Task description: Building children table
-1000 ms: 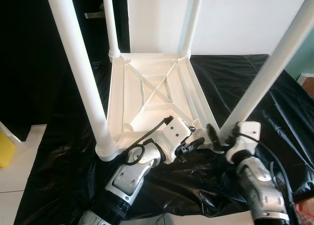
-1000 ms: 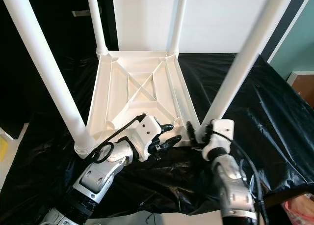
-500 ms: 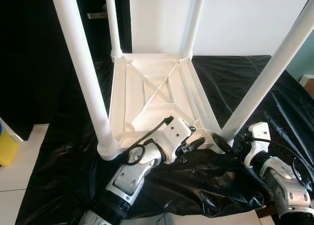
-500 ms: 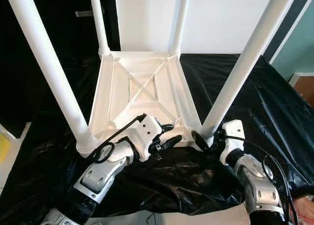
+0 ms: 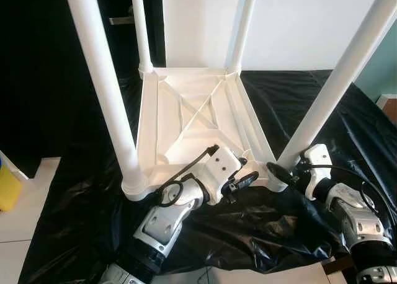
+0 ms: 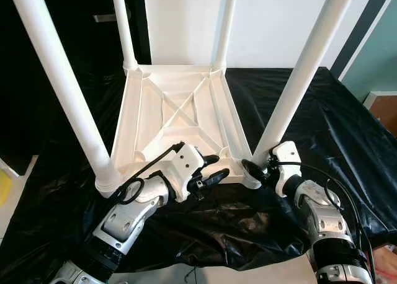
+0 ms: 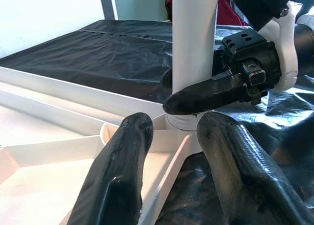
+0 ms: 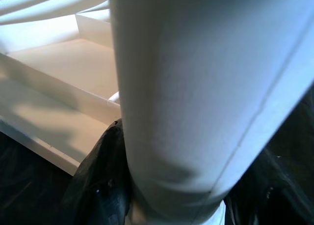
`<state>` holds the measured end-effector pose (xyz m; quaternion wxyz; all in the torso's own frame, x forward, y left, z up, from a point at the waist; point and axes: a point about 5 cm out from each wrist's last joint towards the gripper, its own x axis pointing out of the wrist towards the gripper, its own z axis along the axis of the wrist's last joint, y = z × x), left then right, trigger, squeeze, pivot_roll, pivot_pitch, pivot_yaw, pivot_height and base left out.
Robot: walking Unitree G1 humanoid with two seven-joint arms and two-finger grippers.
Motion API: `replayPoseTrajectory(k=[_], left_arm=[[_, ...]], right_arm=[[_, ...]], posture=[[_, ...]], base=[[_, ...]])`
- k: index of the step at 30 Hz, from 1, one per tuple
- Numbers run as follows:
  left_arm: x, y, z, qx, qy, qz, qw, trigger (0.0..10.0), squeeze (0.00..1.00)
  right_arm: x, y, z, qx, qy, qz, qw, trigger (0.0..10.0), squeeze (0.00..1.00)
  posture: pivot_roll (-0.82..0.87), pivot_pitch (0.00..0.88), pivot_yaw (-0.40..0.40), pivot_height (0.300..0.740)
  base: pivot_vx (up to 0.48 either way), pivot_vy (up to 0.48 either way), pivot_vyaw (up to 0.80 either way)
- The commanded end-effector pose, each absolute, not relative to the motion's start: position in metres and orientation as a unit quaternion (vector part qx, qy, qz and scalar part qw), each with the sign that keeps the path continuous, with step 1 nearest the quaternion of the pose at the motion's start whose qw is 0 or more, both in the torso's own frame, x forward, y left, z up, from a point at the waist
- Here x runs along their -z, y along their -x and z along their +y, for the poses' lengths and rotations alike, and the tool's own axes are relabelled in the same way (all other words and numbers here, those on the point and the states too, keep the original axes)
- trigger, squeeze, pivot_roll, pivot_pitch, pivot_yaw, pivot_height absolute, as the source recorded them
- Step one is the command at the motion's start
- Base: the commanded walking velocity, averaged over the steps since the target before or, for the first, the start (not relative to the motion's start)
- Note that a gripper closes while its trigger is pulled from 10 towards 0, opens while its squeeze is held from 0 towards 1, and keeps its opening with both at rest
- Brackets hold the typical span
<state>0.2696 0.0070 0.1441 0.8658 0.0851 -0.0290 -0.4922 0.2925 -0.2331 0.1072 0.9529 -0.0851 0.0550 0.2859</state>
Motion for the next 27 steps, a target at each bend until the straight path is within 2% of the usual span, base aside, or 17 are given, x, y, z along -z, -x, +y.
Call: replayPoseTrajectory(k=[1,7,8,10,11,16,18,20,24,27], left_arm=[[-0.144,-0.269,0.007,0.486,-0.09,-0.03,0.869,10.0,0.0],[-0.143,-0.267,0.006,0.49,-0.087,-0.028,0.867,10.0,0.0],[-0.143,-0.267,0.005,0.491,-0.086,-0.028,0.866,10.0,0.0],[-0.143,-0.267,0.005,0.492,-0.086,-0.028,0.866,10.0,0.0],[-0.143,-0.267,0.005,0.493,-0.085,-0.028,0.866,10.0,0.0],[-0.142,-0.266,0.004,0.496,-0.085,-0.027,0.864,10.0,0.0],[-0.142,-0.265,0.003,0.498,-0.084,-0.026,0.863,10.0,0.0],[-0.142,-0.265,0.003,0.498,-0.084,-0.026,0.863,10.0,0.0],[-0.141,-0.264,0.003,0.5,-0.083,-0.026,0.862,10.0,0.0],[-0.141,-0.264,0.003,0.501,-0.084,-0.026,0.861,10.0,0.0]], right_arm=[[-0.099,-0.289,-0.23,-0.302,0.099,0.07,0.945,0.0,0.0],[-0.096,-0.282,-0.234,-0.296,0.089,0.072,0.948,0.0,0.0],[-0.095,-0.283,-0.236,-0.291,0.086,0.07,0.95,1.7,0.0],[-0.094,-0.283,-0.237,-0.288,0.084,0.069,0.951,1.7,0.0],[-0.093,-0.282,-0.237,-0.275,0.08,0.065,0.956,10.0,0.0],[-0.089,-0.279,-0.235,-0.233,0.101,0.071,0.965,10.0,0.0],[-0.085,-0.278,-0.232,-0.189,0.104,0.078,0.973,10.0,0.0],[-0.085,-0.278,-0.232,-0.189,0.104,0.078,0.973,10.0,0.0],[-0.082,-0.274,-0.216,-0.108,0.04,0.068,0.991,10.0,0.0],[-0.081,-0.273,-0.212,-0.088,0.024,0.07,0.993,10.0,0.0]], posture=[[-0.02,0.0,-0.059,0.74],[-0.03,0.0,-0.052,0.74],[-0.04,0.0,-0.05,0.74],[-0.04,0.0,-0.05,0.74],[-0.05,0.0,-0.047,0.74],[-0.05,0.0,-0.045,0.74],[-0.05,0.0,-0.041,0.74],[-0.05,0.0,-0.041,0.74],[-0.05,0.0,-0.037,0.74],[-0.05,0.0,-0.037,0.74]], base=[[0.0,0.0,0.0],[0.0,0.0,0.0],[0.0,0.0,0.0],[0.0,0.0,0.0],[0.0,0.0,0.0],[0.0,0.0,0.0],[0.0,0.0,0.0],[0.0,0.0,0.0],[0.0,0.0,0.0],[0.0,0.0,0.0]])
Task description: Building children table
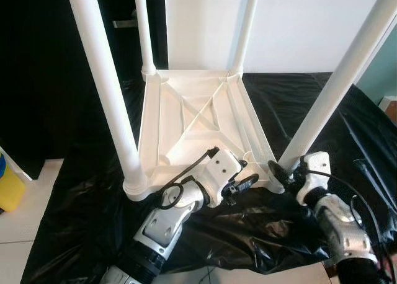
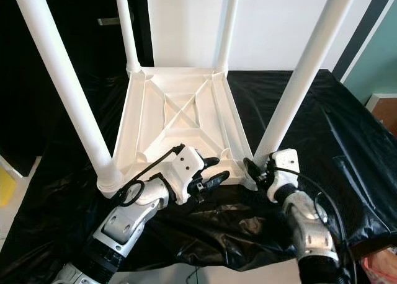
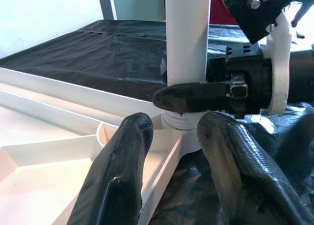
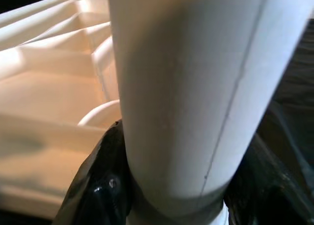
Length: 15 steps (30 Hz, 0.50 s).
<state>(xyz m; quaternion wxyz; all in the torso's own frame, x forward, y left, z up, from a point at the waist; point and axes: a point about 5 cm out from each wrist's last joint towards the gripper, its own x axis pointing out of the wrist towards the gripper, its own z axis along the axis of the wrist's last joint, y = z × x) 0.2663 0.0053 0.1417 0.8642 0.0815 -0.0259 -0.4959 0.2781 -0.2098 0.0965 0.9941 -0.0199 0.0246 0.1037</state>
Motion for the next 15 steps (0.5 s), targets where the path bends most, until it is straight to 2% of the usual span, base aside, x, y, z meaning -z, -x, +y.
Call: replayPoseTrajectory(k=[1,5,7,11,12,15], left_arm=[[-0.142,-0.265,0.003,0.501,-0.083,-0.026,0.861,10.0,0.0],[-0.143,-0.265,0.003,0.501,-0.082,-0.027,0.861,10.0,0.0],[-0.143,-0.265,0.003,0.501,-0.081,-0.027,0.861,10.0,0.0],[-0.143,-0.265,0.003,0.502,-0.08,-0.027,0.861,10.0,0.0],[-0.143,-0.265,0.003,0.502,-0.08,-0.027,0.861,10.0,0.0],[-0.143,-0.265,0.003,0.502,-0.08,-0.027,0.861,10.0,0.0]], right_arm=[[-0.081,-0.272,-0.207,-0.066,0.012,0.068,0.995,10.0,0.0],[-0.081,-0.271,-0.202,-0.049,0.006,0.066,0.997,10.0,0.0],[-0.081,-0.269,-0.189,-0.007,-0.006,0.059,0.998,10.0,0.0],[-0.082,-0.267,-0.183,0.026,-0.009,0.052,0.998,10.0,0.0],[-0.084,-0.266,-0.179,0.065,-0.013,0.044,0.997,10.0,0.0],[-0.084,-0.266,-0.179,0.065,-0.013,0.044,0.997,10.0,0.0]], posture=[[-0.05,0.0,-0.036,0.74],[-0.05,0.0,-0.035,0.74],[-0.05,0.0,-0.035,0.74],[-0.05,0.0,-0.037,0.74],[-0.05,0.0,-0.038,0.74],[-0.05,0.0,-0.038,0.74]], base=[[0.0,0.0,0.0],[0.0,0.0,0.0],[0.0,0.0,0.0],[0.0,0.0,0.0],[0.0,0.0,0.0],[0.0,0.0,0.0]])
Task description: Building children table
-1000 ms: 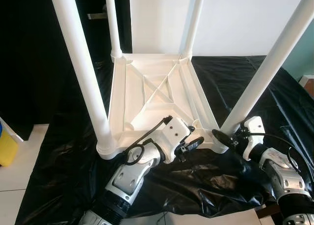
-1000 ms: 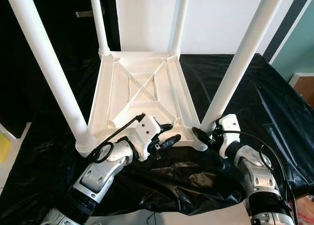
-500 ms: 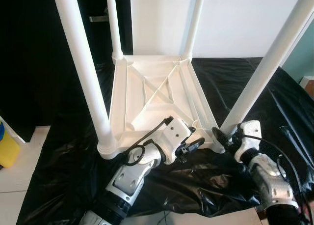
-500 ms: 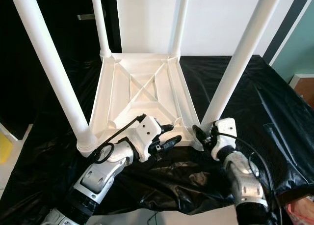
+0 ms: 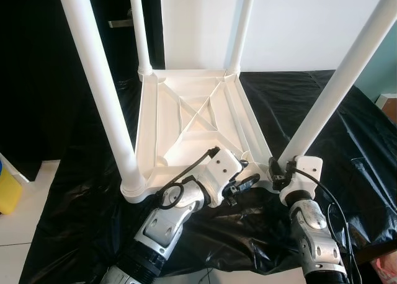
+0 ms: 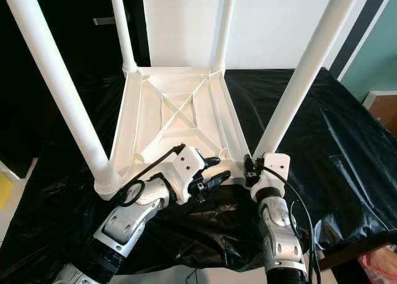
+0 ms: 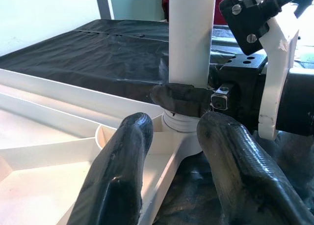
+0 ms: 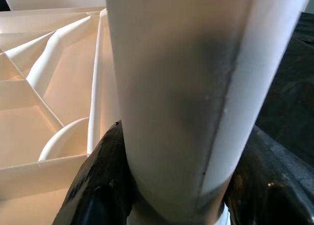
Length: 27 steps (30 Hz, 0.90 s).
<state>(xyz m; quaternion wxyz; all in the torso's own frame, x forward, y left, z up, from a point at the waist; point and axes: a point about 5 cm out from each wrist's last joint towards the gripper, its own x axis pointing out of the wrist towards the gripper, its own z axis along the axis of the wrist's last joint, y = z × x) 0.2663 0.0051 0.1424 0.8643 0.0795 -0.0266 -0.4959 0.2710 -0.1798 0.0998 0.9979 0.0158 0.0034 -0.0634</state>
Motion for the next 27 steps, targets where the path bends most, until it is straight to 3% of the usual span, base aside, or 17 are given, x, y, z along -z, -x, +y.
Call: replayPoseTrajectory(k=[1,14,15,17,18,27], left_arm=[[-0.143,-0.265,0.004,0.501,-0.08,-0.026,0.861,10.0,0.0],[-0.142,-0.262,0.006,0.499,-0.079,-0.024,0.863,10.0,0.0],[-0.142,-0.262,0.006,0.499,-0.079,-0.024,0.863,10.0,0.0],[-0.142,-0.262,0.006,0.499,-0.079,-0.024,0.863,10.0,0.0],[-0.142,-0.262,0.006,0.498,-0.078,-0.024,0.863,10.0,0.0],[-0.142,-0.262,0.005,0.5,-0.078,-0.025,0.862,10.0,0.0]], right_arm=[[-0.086,-0.266,-0.172,0.088,-0.021,0.037,0.995,10.0,0.0],[-0.095,-0.264,-0.158,0.109,-0.031,0.028,0.993,10.0,0.0],[-0.095,-0.264,-0.157,0.111,-0.031,0.029,0.993,10.0,0.34],[-0.095,-0.264,-0.157,0.111,-0.031,0.029,0.993,10.0,0.34],[-0.095,-0.264,-0.158,0.11,-0.032,0.025,0.993,10.0,1.0],[-0.102,-0.262,-0.167,0.078,-0.026,-0.006,0.997,10.0,1.0]], posture=[[-0.04,0.0,-0.041,0.74],[-0.02,0.0,-0.049,0.74],[-0.02,0.0,-0.049,0.74],[-0.02,0.0,-0.049,0.74],[-0.02,0.0,-0.051,0.74],[-0.03,0.0,-0.051,0.74]], base=[[0.0,0.0,0.0],[0.0,0.0,0.0],[0.0,0.0,0.0],[0.0,0.0,0.0],[0.0,0.0,0.0],[0.0,0.0,0.0]])
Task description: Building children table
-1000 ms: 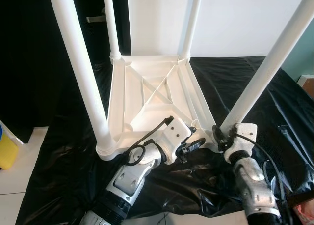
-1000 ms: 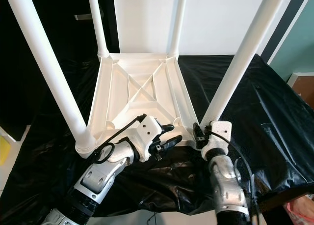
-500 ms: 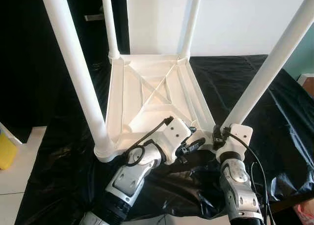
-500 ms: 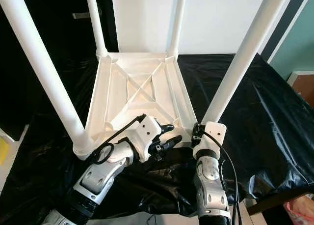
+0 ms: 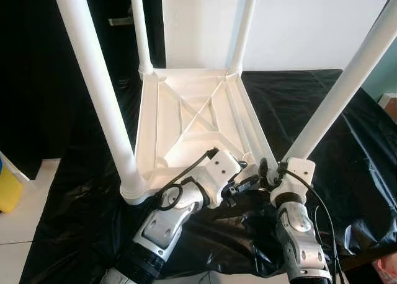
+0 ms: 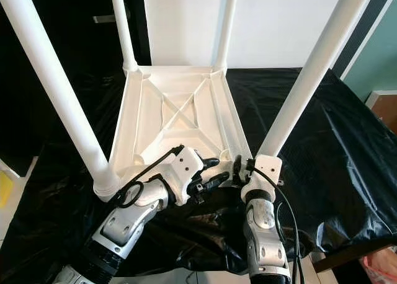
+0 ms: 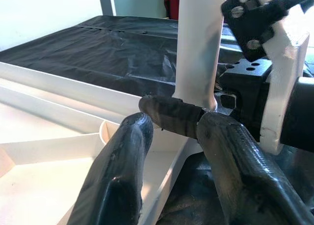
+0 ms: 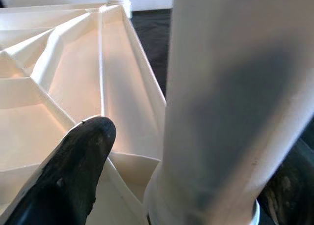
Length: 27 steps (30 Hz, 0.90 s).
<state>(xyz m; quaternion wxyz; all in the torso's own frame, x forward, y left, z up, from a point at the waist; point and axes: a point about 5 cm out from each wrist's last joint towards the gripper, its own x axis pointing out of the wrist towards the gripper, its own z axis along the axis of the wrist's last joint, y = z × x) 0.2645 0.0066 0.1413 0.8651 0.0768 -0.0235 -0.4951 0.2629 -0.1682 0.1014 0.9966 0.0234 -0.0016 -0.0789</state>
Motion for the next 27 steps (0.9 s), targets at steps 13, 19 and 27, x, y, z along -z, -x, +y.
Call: replayPoseTrajectory(k=[13,19,27], left_arm=[[-0.144,-0.264,0.003,0.506,-0.08,-0.03,0.858,10.0,0.0],[-0.145,-0.265,0.003,0.508,-0.081,-0.031,0.857,10.0,0.0],[-0.147,-0.267,0.005,0.505,-0.083,-0.031,0.859,10.0,0.0]], right_arm=[[-0.098,-0.26,-0.219,-0.11,0.004,0.016,0.994,10.0,0.0],[-0.096,-0.27,-0.223,-0.208,0.037,0.043,0.976,10.0,0.0],[-0.098,-0.29,-0.224,-0.273,0.081,0.062,0.957,9.6,0.0]], posture=[[-0.05,0.0,-0.037,0.74],[-0.04,0.0,-0.028,0.74],[-0.04,0.0,-0.026,0.74]], base=[[0.0,0.0,0.0],[0.0,0.0,0.0],[0.0,0.0,0.0]])
